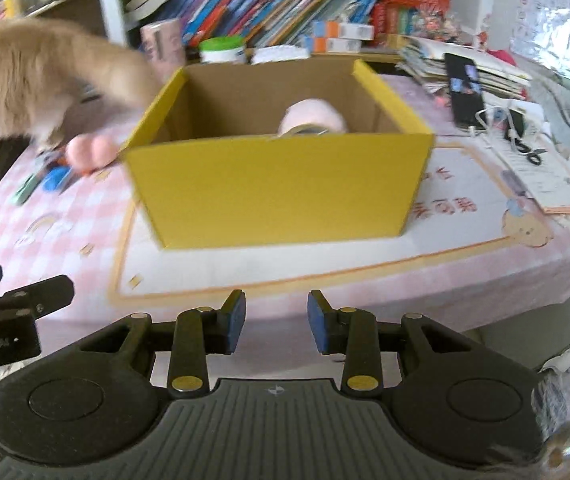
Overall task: Organize objects
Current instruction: 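Withdraw both open tools and move toward the toys on the table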
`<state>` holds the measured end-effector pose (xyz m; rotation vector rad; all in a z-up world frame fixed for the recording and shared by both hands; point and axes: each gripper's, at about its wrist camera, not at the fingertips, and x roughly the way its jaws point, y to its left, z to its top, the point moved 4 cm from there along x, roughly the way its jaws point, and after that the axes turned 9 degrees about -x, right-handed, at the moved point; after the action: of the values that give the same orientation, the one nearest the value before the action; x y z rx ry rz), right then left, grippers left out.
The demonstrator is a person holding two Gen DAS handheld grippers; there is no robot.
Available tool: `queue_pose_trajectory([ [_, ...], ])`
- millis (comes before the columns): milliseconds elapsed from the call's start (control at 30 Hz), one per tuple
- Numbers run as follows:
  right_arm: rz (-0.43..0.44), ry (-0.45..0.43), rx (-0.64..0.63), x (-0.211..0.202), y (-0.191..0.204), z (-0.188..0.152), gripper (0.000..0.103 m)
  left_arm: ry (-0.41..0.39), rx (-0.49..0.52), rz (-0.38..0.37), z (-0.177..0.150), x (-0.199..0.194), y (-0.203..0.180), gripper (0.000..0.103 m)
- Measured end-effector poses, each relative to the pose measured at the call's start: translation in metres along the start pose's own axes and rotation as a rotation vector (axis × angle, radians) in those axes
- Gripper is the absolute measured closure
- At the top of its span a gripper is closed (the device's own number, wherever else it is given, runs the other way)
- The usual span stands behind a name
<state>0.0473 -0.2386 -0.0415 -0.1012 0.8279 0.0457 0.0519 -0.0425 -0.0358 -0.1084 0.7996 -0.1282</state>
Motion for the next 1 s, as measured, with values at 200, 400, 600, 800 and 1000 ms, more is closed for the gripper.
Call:
queue_pose_trajectory([
  [200, 0.045, 0.01, -0.022, -0.01, 0.036, -0.014, 0.069, 0.013, -0.014, 0.036, -0.017, -0.018, 0.03, 0.013],
  [400, 0.09, 0.009, -0.046, -0.018, 0.07, -0.02, 0.067, 0.001, -0.034, 0.075, -0.027, -0.036, 0.059, 0.013],
  [600, 0.138, -0.005, -0.096, -0.024, 0.104, -0.019, 0.064, -0.015, -0.062, 0.11, -0.031, -0.05, 0.085, 0.013],
  [800, 0.166, -0.033, -0.135, -0.03, 0.132, -0.013, 0.063, -0.041, -0.087, 0.132, -0.03, -0.061, 0.109, 0.013],
  [1000, 0.178, -0.062, -0.152, -0.033, 0.151, -0.004, 0.063, -0.073, -0.08, 0.144, -0.023, -0.069, 0.124, 0.013],
])
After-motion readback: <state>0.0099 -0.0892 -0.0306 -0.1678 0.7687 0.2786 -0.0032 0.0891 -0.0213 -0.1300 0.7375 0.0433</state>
